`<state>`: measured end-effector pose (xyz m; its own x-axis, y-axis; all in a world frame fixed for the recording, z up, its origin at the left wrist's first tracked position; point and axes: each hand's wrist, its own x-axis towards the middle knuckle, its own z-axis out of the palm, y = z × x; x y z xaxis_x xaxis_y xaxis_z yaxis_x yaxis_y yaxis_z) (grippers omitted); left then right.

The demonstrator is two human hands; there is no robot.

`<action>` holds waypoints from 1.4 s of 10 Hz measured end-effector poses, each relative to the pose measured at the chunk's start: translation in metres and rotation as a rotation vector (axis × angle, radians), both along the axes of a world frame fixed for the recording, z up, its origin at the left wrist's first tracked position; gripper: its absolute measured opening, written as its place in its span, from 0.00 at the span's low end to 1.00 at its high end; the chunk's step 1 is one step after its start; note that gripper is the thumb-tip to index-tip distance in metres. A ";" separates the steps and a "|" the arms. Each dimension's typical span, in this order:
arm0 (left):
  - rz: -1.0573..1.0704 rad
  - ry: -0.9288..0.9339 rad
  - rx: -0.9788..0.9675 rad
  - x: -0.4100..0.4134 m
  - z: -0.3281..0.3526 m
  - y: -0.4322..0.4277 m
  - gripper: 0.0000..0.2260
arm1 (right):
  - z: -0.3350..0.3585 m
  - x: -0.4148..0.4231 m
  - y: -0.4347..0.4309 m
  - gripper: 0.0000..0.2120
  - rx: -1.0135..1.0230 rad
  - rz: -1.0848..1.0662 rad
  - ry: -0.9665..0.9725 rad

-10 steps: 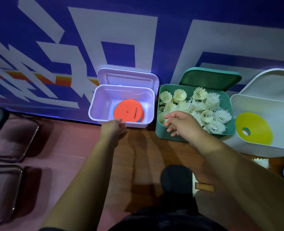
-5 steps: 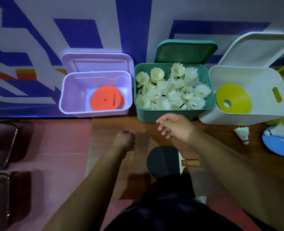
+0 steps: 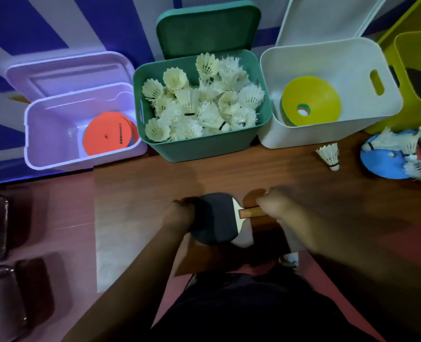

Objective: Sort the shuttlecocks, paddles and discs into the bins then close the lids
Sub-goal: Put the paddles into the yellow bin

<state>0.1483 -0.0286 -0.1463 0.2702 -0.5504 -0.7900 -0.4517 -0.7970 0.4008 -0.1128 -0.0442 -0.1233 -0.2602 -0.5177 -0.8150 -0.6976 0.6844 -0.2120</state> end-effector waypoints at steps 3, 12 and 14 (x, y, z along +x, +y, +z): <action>-0.035 0.037 -0.054 -0.069 0.032 -0.002 0.17 | 0.003 -0.060 0.010 0.11 -0.078 -0.261 -0.241; 0.205 0.553 -0.404 -0.420 0.157 -0.066 0.07 | 0.167 -0.424 -0.016 0.05 -0.807 -0.769 -0.664; 0.102 0.698 -0.364 -0.440 0.158 -0.100 0.09 | 0.171 -0.450 -0.042 0.06 -0.884 -0.986 -0.531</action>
